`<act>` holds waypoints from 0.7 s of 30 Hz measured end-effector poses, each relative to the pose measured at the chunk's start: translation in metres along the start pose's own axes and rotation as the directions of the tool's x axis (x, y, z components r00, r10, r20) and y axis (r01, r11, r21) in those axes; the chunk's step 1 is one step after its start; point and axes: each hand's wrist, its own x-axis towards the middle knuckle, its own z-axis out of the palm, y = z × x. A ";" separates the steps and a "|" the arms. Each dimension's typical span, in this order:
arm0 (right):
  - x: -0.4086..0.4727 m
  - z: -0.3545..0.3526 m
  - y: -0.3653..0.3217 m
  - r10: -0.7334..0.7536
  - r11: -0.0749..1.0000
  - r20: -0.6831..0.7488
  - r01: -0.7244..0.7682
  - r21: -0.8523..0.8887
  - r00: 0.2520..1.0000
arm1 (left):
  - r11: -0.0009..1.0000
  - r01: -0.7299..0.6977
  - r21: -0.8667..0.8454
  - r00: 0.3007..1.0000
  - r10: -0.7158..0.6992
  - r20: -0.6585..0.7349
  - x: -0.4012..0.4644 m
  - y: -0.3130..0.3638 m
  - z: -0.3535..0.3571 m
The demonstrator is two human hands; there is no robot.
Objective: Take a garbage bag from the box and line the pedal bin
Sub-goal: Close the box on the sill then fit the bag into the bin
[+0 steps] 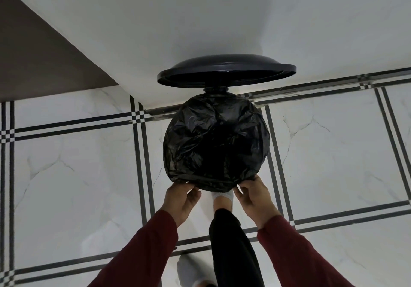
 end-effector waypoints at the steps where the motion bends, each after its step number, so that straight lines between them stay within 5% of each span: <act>1: -0.001 0.000 0.000 0.029 0.999 -0.032 -0.030 -0.014 0.999 | 0.999 -0.017 0.029 0.999 0.018 -0.044 0.002 0.000 0.002; 5: -0.005 -0.003 0.003 0.177 0.982 -0.123 -0.168 0.083 0.976 | 0.999 -0.048 0.001 0.991 0.048 -0.122 -0.001 0.001 0.008; 8: -0.015 -0.004 0.001 0.234 0.912 0.025 -0.228 0.340 0.972 | 0.971 0.015 -0.239 0.981 -0.060 -0.186 -0.010 0.004 0.008; 11: -0.024 -0.010 0.004 0.248 0.828 0.102 -0.266 0.494 0.963 | 0.902 0.054 -0.429 0.992 -0.097 -0.078 -0.021 -0.004 0.006; 16: -0.021 0.003 0.007 0.238 0.786 0.118 -0.262 0.560 0.964 | 0.955 0.023 -0.296 1.000 -0.027 -0.007 -0.021 -0.014 0.012; 21: -0.010 0.025 0.003 0.254 0.772 0.051 -0.234 0.590 0.966 | 0.922 0.046 -0.385 0.998 -0.056 -0.015 -0.013 -0.006 0.017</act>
